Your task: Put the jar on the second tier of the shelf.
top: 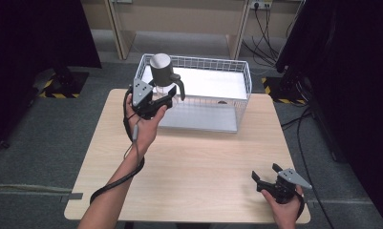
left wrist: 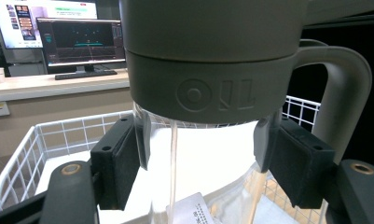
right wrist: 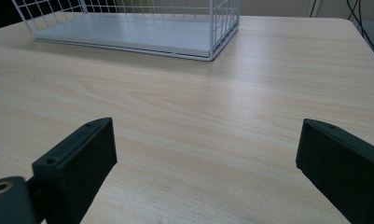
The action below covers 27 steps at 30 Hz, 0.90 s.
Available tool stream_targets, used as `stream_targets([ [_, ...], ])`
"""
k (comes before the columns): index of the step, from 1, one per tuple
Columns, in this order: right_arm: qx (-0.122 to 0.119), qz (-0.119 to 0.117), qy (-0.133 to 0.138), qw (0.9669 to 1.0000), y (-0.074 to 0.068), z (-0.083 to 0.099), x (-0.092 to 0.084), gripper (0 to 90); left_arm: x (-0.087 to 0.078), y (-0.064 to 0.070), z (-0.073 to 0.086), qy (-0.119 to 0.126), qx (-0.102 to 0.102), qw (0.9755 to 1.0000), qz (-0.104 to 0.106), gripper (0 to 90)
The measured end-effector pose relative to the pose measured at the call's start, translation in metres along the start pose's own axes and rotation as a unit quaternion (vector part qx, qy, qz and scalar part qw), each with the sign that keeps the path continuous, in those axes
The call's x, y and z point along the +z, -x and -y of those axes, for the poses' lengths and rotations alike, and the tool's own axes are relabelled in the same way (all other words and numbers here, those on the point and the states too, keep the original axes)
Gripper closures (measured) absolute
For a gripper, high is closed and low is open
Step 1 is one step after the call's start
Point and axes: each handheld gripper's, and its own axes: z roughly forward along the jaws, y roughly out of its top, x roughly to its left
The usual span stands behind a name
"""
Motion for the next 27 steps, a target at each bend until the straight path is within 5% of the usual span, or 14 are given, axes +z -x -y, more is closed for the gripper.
stream_targets([
  [27,-0.003,-0.001,0.001,1.0,0.0,0.0,0.0,5.3,0.049,-0.031,-0.012,-0.013,-0.001,0.9982,-0.059,30.4],
])
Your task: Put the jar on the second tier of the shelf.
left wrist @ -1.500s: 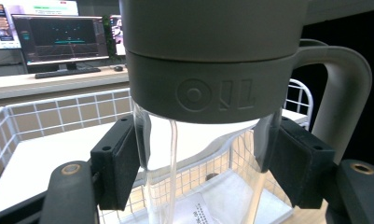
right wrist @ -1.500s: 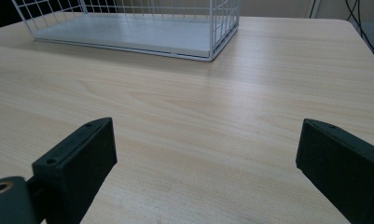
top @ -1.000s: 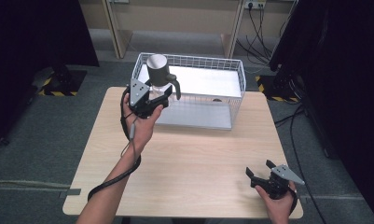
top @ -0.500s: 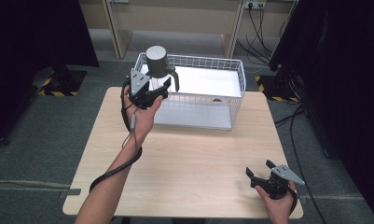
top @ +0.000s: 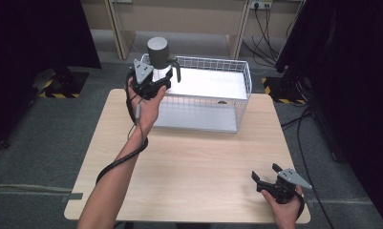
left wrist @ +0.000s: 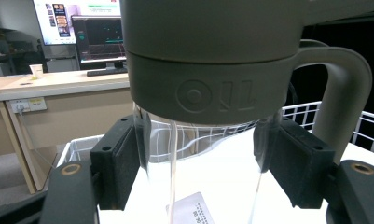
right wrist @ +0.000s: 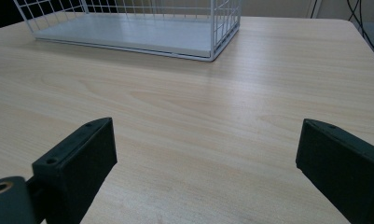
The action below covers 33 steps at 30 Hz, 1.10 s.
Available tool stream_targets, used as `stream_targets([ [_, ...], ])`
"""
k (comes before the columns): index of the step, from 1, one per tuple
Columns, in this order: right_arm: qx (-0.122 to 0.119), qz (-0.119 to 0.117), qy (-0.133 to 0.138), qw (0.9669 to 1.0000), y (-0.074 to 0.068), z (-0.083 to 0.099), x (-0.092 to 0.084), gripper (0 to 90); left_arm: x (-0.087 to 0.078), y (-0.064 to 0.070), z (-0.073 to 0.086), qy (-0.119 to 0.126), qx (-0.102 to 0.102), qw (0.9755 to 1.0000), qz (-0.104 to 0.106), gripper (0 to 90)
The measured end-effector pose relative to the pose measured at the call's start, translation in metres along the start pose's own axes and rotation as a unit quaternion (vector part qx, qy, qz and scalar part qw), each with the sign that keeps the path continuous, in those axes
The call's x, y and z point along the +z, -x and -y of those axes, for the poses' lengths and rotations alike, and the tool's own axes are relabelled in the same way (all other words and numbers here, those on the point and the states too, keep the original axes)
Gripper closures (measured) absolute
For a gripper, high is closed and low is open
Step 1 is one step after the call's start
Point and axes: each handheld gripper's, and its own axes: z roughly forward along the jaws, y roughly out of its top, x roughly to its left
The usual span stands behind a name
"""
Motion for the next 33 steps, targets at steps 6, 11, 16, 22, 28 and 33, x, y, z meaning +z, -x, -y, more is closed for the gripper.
stream_targets([
  [6,0.001,-0.001,0.0,1.0,0.0,0.0,0.0,5.3,0.01,-0.005,-0.001,0.002,-0.004,1.0,-0.006,30.4],
  [11,0.001,-0.002,0.001,1.0,0.0,0.0,0.0,5.3,0.018,-0.007,0.003,-0.007,-0.005,0.9999,-0.011,30.4],
  [16,0.0,-0.003,0.0,1.0,0.0,0.0,0.0,5.3,0.025,-0.011,0.01,-0.015,-0.008,0.9997,-0.016,30.4],
  [22,0.0,-0.003,-0.001,1.0,0.0,0.0,0.0,5.3,0.03,-0.013,0.016,-0.014,-0.009,0.9998,-0.015,30.4],
  [28,-0.002,-0.003,-0.001,1.0,0.0,0.0,0.0,5.3,0.035,-0.016,0.017,-0.012,-0.014,0.9998,-0.006,30.3],
  [33,-0.002,-0.003,-0.001,1.0,0.0,0.0,0.0,5.3,0.037,-0.017,0.018,-0.009,-0.014,0.9999,-0.002,30.2],
])
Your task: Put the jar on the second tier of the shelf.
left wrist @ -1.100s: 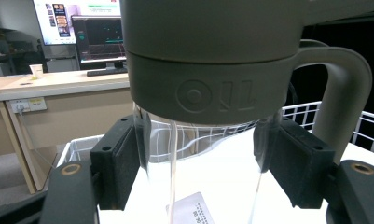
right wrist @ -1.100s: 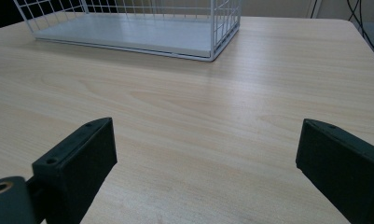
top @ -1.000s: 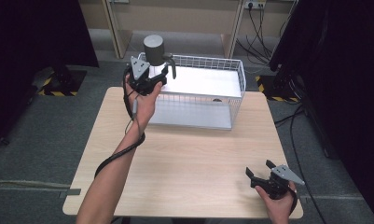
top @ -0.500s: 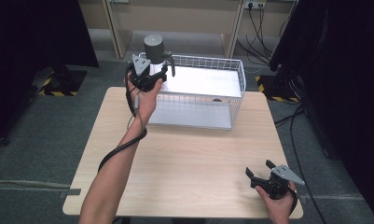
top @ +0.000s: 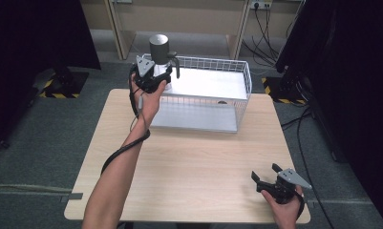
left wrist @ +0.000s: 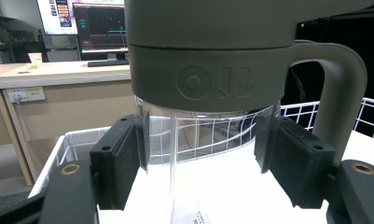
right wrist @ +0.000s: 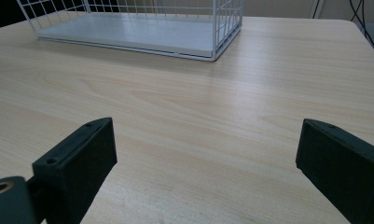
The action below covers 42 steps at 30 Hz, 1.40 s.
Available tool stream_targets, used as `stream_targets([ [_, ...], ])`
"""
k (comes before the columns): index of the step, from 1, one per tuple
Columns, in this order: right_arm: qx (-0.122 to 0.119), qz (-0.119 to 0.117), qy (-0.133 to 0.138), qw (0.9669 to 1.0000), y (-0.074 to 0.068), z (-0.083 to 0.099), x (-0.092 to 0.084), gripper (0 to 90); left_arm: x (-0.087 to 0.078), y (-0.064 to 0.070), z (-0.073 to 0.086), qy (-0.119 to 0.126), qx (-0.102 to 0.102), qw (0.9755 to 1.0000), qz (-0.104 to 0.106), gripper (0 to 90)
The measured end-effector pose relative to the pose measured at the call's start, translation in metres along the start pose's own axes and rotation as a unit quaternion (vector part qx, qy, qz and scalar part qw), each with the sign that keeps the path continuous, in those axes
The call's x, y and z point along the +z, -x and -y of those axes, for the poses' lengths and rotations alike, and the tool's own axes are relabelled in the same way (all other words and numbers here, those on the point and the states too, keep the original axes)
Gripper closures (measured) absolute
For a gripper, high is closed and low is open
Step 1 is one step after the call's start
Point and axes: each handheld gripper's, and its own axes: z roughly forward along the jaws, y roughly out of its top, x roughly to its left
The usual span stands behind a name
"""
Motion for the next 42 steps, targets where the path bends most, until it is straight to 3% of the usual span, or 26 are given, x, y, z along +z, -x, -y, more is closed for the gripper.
stream_targets([
  [23,-0.001,0.0,-0.001,1.0,0.0,0.0,0.0,5.3,0.003,-0.001,0.001,-0.002,-0.001,1.0,0.004,29.7],
  [34,-0.001,0.0,-0.002,1.0,0.0,0.0,0.0,5.3,-0.011,-0.001,-0.005,-0.01,-0.008,0.9999,0.003,8.6],
  [42,-0.003,0.001,-0.002,1.0,-0.001,0.0,0.0,5.4,-0.028,-0.005,0.001,-0.018,0.007,0.9997,0.015,3.6],
])
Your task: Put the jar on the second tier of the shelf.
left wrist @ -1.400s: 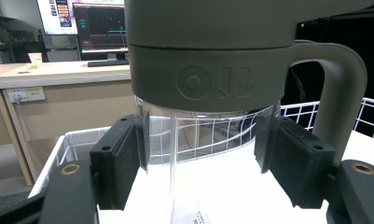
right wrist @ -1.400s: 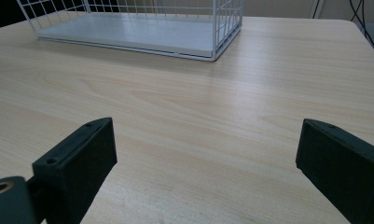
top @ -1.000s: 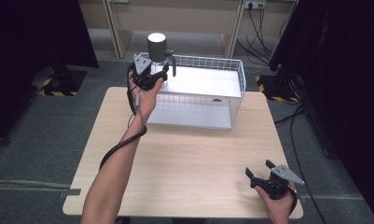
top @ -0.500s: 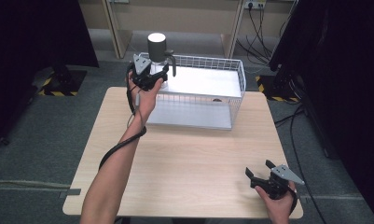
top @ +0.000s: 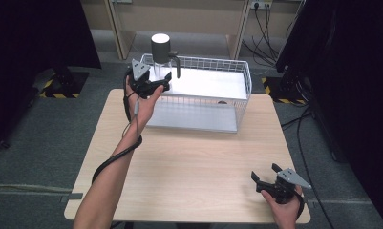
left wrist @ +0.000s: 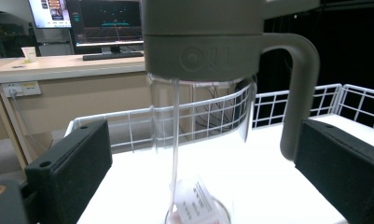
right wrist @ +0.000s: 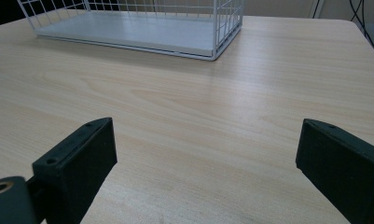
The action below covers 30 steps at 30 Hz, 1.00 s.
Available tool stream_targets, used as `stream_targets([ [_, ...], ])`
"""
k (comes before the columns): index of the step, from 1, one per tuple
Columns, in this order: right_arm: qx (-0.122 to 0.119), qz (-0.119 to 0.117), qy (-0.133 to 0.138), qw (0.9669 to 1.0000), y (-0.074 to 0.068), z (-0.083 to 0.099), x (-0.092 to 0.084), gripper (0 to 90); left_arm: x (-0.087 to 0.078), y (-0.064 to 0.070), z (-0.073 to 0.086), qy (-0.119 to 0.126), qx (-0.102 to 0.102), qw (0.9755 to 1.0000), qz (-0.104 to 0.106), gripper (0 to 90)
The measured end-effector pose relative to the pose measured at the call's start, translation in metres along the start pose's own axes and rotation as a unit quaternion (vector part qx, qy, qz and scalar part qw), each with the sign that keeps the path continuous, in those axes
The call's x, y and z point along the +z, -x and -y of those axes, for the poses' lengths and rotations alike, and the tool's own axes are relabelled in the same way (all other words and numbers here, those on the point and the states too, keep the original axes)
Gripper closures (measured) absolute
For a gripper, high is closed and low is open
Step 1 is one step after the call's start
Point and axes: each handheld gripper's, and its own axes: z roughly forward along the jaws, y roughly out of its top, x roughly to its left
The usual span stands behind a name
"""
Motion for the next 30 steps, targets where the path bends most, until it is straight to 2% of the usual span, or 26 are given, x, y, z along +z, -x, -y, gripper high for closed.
stream_targets([
  [8,0.002,0.0,-0.001,1.0,0.0,0.0,0.0,5.3,-0.014,-0.002,0.007,-0.002,0.005,0.9999,0.012,3.4],
  [18,0.0,0.0,-0.001,1.0,0.0,0.0,0.0,5.3,-0.025,0.002,0.011,0.003,0.005,0.9997,0.022,3.5],
  [24,-0.001,0.001,0.0,1.0,0.0,0.0,0.0,5.3,-0.032,0.006,0.015,0.004,0.015,0.9995,0.027,3.6],
  [30,-0.001,0.001,0.0,1.0,0.0,0.0,0.0,5.3,-0.038,0.006,0.021,0.005,0.015,0.9994,0.032,3.6],
])
